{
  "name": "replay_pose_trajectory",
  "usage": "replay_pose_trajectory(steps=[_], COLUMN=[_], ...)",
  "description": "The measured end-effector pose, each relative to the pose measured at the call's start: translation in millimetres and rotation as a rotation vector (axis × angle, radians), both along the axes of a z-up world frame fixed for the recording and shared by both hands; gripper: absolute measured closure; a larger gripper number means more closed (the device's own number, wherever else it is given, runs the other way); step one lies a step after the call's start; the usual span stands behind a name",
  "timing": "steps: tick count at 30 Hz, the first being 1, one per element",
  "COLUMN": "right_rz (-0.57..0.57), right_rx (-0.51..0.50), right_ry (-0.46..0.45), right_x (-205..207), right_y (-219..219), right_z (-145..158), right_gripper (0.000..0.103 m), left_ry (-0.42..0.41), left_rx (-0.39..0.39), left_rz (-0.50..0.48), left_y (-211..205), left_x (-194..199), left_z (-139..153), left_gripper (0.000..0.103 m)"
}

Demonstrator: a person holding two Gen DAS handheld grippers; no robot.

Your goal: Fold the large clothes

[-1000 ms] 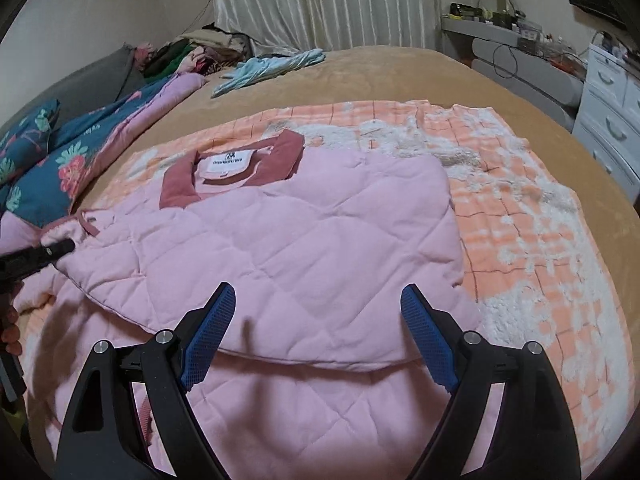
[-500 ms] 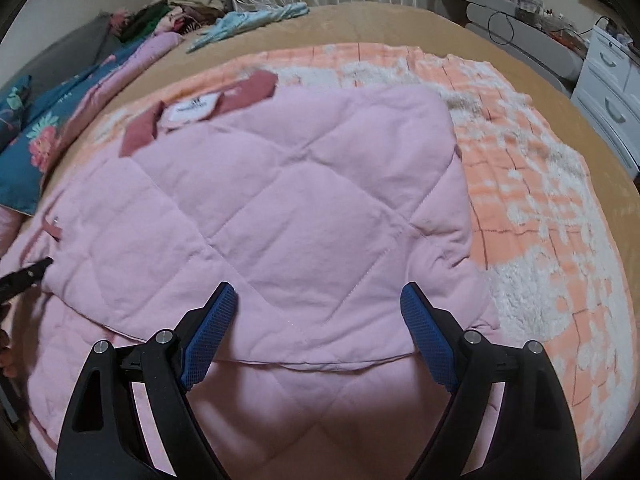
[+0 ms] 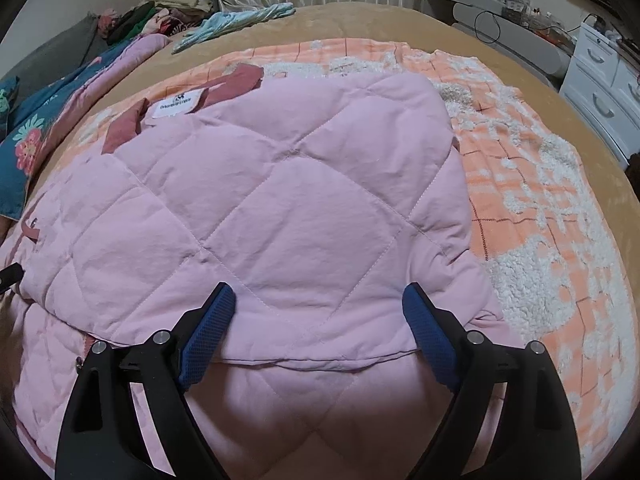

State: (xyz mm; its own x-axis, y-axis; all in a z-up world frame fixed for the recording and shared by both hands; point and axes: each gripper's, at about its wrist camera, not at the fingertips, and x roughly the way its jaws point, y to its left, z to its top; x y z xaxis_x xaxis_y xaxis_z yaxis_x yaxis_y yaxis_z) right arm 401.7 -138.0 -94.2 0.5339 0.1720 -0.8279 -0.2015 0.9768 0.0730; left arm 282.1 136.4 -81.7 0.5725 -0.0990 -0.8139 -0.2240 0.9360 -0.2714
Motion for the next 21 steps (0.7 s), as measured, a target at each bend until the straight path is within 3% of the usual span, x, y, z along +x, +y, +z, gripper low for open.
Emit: replay_pose_trajectory(steps=[4, 11, 21], right_rz=[-0.003, 0.012, 0.126], right_rx=[0.013, 0.074, 0.063], right_ry=[-0.013, -0.054, -0.142], right_x=[-6, -20, -48], right_y=[4, 13, 61], right_z=[8, 24, 57], right_gripper=[0.006, 0.005, 0.004], left_ry=[-0.012, -0.044, -0.027], left_rx=[0.032, 0.025, 0.053], left_rz=[0.010, 0.041, 0.186], left_y=[5, 20, 64], left_x=[-10, -31, -60], left_z=[7, 24, 37], left_gripper=[0.038, 0.010, 0.009])
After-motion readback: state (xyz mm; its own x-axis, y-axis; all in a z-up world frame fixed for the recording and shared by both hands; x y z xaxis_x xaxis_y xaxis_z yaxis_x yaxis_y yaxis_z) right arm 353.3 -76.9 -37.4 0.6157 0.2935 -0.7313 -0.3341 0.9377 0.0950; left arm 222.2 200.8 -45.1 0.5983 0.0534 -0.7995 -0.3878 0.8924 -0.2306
